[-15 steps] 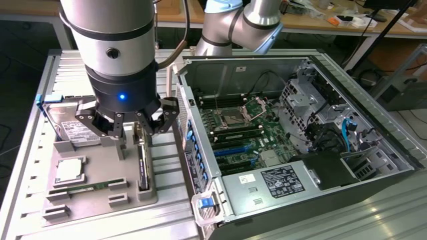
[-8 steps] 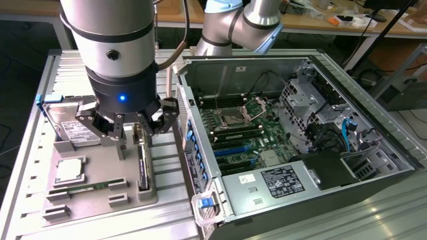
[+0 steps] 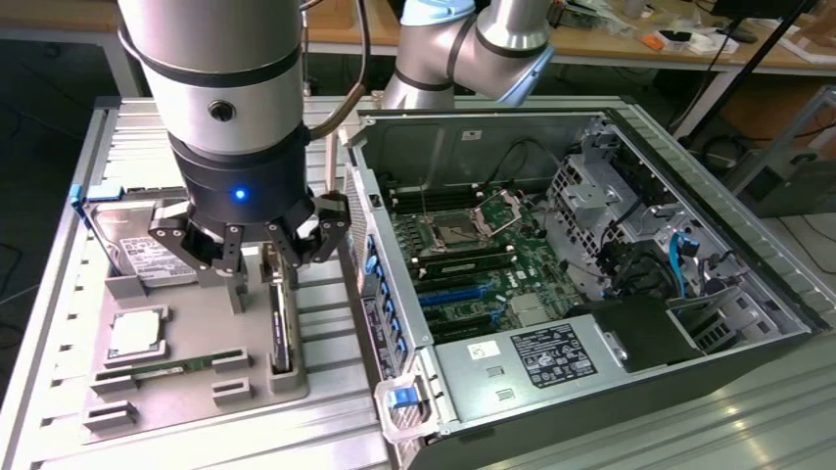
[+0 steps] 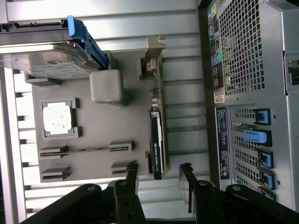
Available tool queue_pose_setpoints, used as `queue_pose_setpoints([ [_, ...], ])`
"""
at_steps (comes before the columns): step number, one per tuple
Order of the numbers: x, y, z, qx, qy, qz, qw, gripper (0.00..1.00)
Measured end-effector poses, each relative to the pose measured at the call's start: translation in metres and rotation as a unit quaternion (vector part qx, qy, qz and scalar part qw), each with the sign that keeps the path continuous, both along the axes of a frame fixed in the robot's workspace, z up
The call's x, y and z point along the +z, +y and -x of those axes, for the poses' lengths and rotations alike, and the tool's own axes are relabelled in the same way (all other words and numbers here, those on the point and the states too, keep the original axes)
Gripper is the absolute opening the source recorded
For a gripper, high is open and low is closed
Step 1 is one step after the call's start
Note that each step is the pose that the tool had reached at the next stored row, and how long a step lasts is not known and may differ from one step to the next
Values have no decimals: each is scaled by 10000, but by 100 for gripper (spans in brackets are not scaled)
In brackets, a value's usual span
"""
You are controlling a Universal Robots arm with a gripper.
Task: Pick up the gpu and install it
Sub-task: 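Pick up the gpu and move the gpu toward the slot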
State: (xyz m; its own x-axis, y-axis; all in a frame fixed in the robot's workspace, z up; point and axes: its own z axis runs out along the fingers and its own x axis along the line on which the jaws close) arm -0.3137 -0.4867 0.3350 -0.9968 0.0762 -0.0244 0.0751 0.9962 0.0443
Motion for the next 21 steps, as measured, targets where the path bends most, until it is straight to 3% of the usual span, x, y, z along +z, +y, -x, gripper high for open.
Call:
queue_pose_setpoints([
  [21, -78, 0, 7, 0, 0, 0, 10000, 48],
])
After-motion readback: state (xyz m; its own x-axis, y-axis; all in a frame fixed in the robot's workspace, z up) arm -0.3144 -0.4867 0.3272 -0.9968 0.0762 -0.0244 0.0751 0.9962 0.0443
